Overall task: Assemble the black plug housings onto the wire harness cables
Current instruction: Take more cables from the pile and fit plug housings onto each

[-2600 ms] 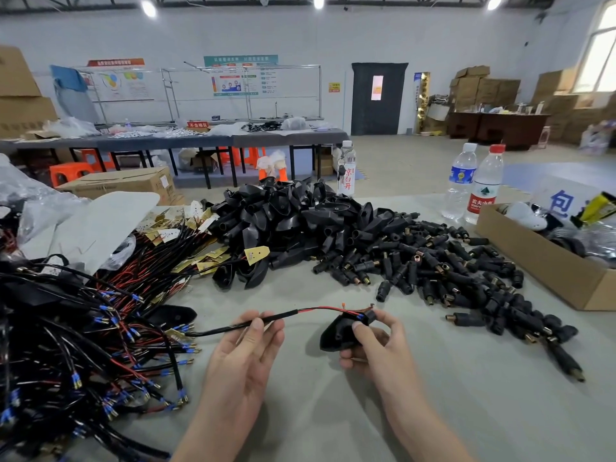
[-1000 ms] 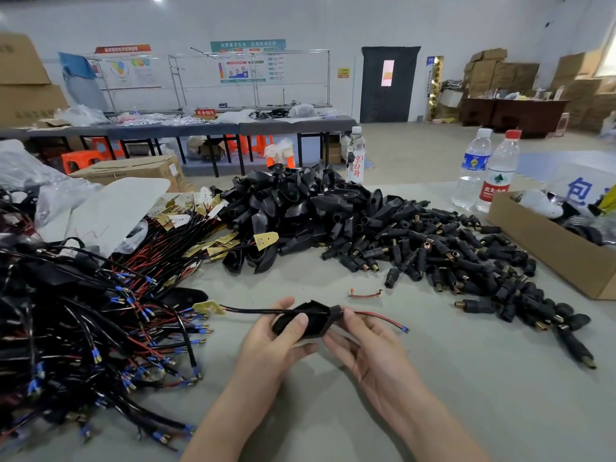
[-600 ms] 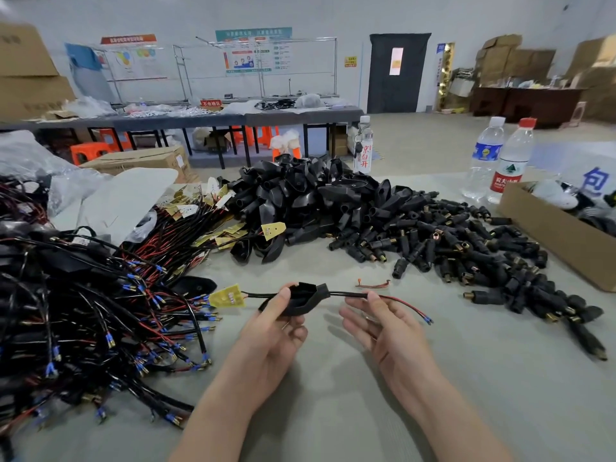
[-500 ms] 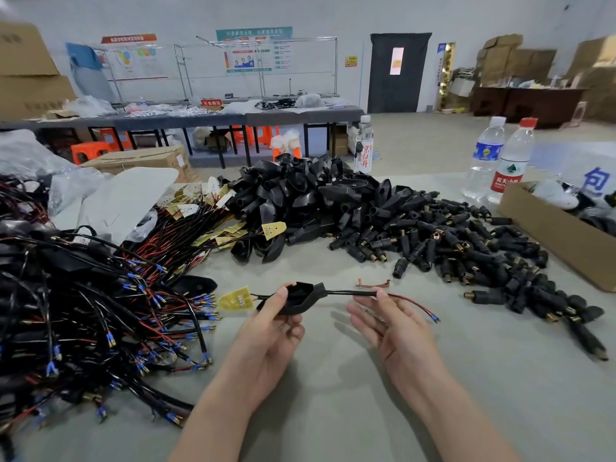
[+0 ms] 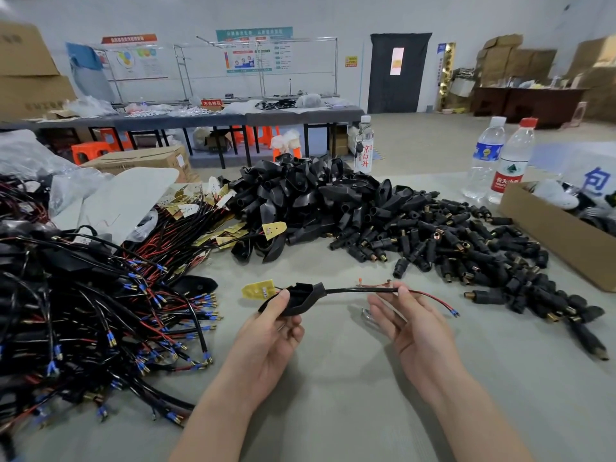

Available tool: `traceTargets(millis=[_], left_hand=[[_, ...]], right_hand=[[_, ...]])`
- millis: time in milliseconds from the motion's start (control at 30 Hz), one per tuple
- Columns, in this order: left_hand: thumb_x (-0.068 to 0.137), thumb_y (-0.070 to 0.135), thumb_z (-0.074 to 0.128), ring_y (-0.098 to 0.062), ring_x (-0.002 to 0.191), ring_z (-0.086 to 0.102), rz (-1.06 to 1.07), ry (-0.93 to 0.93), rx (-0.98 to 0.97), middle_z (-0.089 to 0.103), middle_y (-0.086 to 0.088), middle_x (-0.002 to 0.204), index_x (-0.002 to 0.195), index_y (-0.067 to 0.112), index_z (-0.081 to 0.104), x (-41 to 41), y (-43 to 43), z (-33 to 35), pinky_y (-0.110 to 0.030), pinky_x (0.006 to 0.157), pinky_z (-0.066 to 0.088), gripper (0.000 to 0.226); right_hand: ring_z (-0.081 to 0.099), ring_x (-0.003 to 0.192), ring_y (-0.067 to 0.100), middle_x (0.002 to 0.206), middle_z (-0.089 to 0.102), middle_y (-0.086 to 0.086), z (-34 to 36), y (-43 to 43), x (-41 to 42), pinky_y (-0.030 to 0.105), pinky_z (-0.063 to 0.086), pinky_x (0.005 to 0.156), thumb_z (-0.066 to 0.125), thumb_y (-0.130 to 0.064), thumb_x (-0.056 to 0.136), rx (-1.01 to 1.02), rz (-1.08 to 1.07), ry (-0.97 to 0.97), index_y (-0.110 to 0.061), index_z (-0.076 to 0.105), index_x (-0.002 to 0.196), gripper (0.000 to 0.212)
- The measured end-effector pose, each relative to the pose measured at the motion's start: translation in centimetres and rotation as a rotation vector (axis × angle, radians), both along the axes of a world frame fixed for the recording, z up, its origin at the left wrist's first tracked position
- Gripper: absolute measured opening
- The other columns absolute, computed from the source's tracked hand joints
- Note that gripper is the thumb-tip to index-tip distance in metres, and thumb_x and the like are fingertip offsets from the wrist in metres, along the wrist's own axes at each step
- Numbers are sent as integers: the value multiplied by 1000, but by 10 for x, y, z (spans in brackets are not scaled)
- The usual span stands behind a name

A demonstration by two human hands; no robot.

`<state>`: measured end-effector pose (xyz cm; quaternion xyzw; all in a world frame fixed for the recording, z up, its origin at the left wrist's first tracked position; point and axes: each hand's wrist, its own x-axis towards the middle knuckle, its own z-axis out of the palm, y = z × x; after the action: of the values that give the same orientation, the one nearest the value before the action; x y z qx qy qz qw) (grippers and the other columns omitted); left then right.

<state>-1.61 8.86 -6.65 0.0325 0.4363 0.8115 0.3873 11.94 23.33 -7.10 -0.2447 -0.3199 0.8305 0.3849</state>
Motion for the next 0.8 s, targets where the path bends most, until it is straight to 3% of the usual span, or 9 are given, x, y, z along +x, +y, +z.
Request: traceTargets(millis=[267,500,667,800], left_hand=[[93,12,64,-14,61,62,2,74,-36,71,-11,88,114,6,60,-1,2,-6,-25,54,50,22],[98,5,54,-16,63,59,-20,232,-67,72,-11,91,109,15,65,6,5,-5,-26,56,45,18],[98,7,56,-24,88,68,-54,324,-84,73,-12,110,115,16,65,8,3,-8,-29,65,52,21],[95,23,59,-28,107,69,-85,335,-46,71,-13,116,118,12,62,7,3,-8,-32,71,59,25]], right_hand=[[76,77,25,87,76,12,4,6,2,26,60,59,52,-14,101,-76,-37,13,-9,64,103,13],[74,90,29,100,75,17,-4,-27,-14,30,60,66,69,-19,89,32,229,-55,-3,65,110,27],[74,91,24,108,73,18,-12,-31,-18,29,60,69,65,-10,92,136,204,-99,-5,68,109,18],[74,94,27,106,72,20,-13,-25,-16,27,59,67,65,-9,92,128,142,-96,-6,69,106,15]])
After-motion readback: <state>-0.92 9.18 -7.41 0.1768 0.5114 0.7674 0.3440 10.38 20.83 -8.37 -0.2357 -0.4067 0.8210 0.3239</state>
